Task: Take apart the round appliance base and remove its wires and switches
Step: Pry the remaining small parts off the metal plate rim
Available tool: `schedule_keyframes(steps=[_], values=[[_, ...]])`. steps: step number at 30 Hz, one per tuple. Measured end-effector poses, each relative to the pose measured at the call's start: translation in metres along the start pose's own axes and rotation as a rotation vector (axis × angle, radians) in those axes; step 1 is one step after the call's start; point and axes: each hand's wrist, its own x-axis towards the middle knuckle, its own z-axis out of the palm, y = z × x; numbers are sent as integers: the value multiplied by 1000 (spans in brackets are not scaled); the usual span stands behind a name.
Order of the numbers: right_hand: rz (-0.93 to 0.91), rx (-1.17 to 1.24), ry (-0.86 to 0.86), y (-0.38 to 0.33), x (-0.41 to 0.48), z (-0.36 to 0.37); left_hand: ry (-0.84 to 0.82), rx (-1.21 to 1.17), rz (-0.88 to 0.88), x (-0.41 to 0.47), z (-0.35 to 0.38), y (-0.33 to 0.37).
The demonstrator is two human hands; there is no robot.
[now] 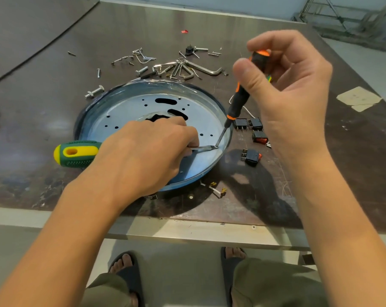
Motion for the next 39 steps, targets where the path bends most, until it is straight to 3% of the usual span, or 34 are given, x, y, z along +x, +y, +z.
schedule_keyframes(steps=[6,10,17,21,26,32,39], values=[[83,155,-4,3,1,-3,-8,-14,2,1,0,-1],[-7,-3,-3,0,0,2,-5,-10,1,1,0,-1],[2,100,-68,0,-3,5,-7,-16,1,1,0,-1],[-63,18,-16,-1,-6,7,-5,-17,1,1,0,-1],[-23,121,-37,4,-5,5,-1,-22,-7,1,0,-1],[-49,36,51,3,-2,5,-7,-29,-8,1,0,-1],[-19,97,56,7,-2,3,-10,-23,-9,2,0,0]])
